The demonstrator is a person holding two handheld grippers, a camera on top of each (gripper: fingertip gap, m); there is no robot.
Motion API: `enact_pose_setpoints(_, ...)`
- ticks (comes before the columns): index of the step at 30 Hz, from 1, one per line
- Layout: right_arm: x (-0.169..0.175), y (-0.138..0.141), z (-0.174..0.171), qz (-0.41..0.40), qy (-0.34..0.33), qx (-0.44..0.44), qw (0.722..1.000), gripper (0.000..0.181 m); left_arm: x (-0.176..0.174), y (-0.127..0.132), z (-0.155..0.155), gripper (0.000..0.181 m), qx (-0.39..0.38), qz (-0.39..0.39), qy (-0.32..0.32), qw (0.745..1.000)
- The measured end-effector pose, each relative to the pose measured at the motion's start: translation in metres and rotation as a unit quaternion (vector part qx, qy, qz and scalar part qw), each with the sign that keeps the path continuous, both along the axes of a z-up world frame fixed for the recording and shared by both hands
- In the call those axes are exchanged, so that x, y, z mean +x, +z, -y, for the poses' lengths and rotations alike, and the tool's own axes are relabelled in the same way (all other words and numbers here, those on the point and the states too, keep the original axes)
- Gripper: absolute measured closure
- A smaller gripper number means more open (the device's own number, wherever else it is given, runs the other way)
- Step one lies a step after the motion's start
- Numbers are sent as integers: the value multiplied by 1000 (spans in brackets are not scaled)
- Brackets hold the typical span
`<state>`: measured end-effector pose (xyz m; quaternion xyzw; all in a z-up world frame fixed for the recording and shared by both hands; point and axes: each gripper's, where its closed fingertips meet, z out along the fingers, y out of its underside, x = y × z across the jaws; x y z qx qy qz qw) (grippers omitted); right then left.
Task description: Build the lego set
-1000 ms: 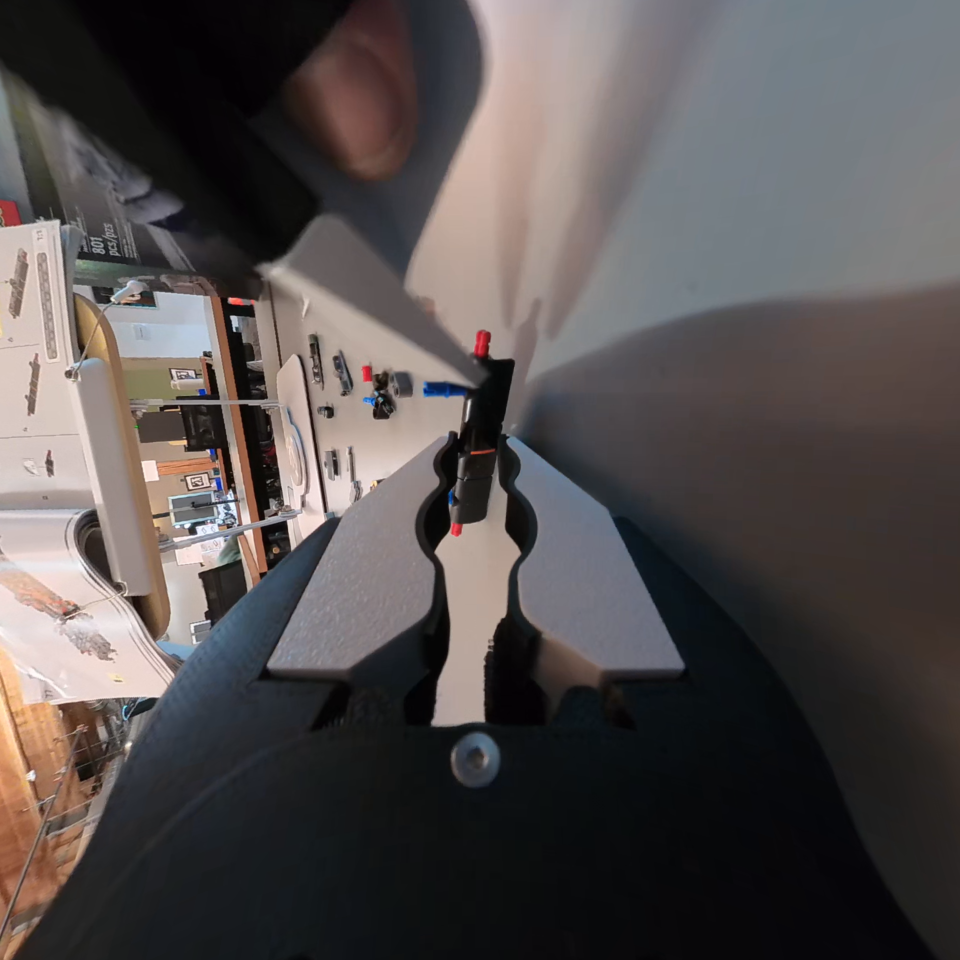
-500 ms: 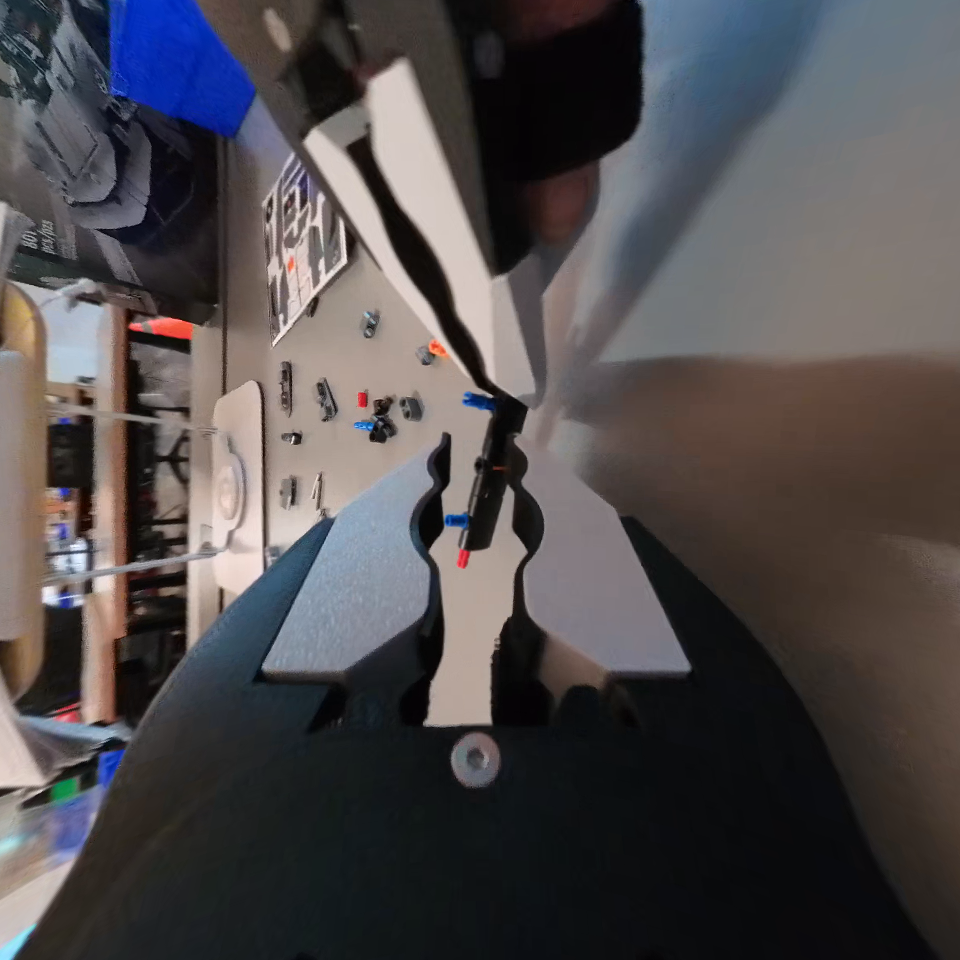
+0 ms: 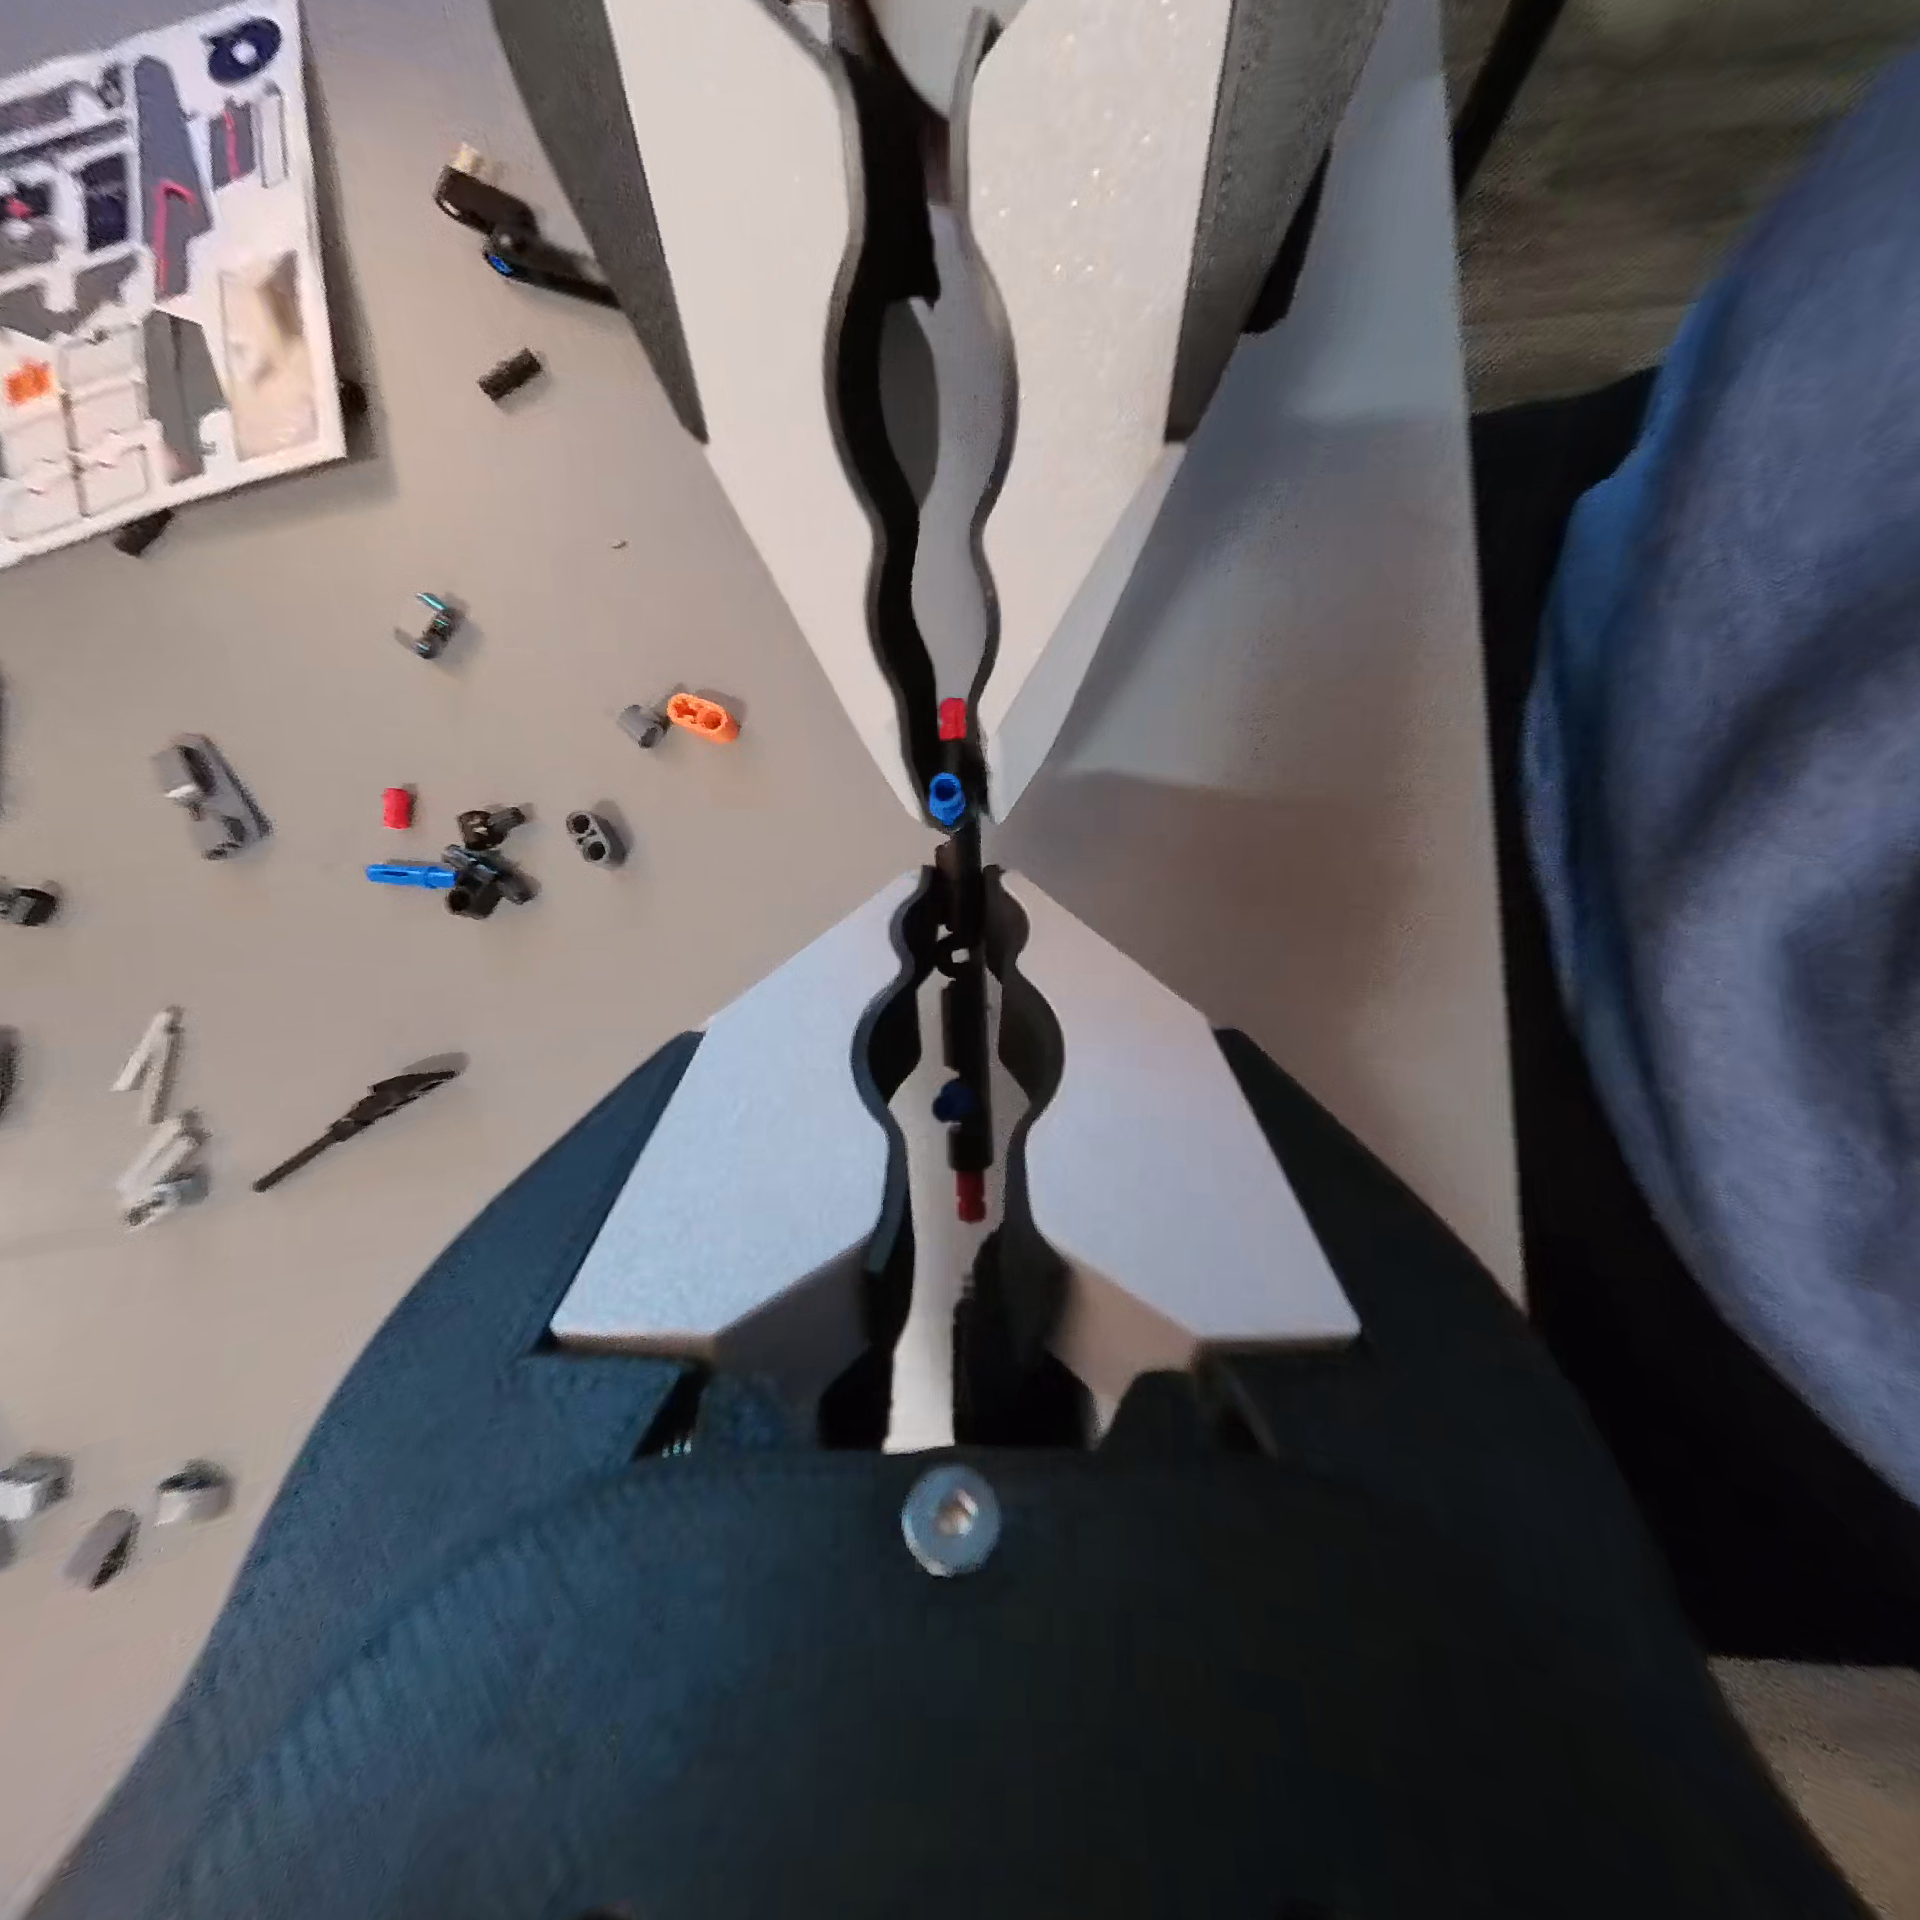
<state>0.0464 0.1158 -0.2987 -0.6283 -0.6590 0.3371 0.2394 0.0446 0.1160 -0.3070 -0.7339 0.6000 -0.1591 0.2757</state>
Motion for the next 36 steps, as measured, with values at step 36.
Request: enact_pose_setpoints(36,16,25,-11,24,86,394,915,154,27,25,8,176,-349,82,9,933)
